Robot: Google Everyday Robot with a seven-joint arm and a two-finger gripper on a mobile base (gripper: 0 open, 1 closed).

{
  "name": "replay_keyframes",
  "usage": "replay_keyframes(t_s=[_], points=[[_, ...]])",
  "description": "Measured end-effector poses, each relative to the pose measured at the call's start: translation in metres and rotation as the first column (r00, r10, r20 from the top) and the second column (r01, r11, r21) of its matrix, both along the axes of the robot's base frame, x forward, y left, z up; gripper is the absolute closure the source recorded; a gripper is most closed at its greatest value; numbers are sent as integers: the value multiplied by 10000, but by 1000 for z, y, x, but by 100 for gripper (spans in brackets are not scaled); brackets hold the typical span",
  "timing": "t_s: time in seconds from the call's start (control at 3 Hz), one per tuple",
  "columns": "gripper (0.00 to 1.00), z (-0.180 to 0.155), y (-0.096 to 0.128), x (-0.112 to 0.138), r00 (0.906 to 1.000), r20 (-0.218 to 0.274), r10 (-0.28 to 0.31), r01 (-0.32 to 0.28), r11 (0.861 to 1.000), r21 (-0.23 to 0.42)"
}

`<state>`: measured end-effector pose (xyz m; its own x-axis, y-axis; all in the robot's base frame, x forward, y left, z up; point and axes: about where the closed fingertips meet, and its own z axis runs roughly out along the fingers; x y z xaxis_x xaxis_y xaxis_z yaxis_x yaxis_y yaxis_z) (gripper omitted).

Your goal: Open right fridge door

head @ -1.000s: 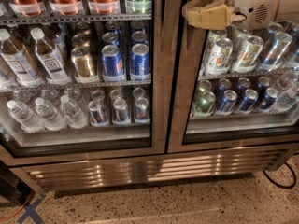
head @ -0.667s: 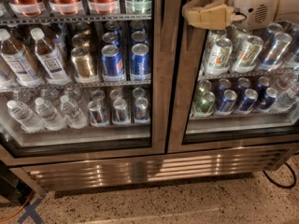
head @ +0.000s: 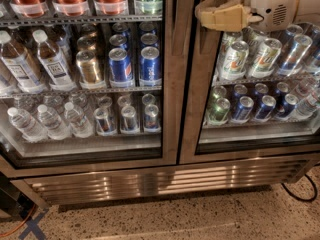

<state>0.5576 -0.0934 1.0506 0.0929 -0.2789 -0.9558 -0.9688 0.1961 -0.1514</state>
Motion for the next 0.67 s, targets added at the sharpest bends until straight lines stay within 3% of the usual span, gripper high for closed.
replay_keyframes(t_s=[0.67], points=[[34, 0, 0, 0, 10000, 0, 1, -1, 10000, 0]])
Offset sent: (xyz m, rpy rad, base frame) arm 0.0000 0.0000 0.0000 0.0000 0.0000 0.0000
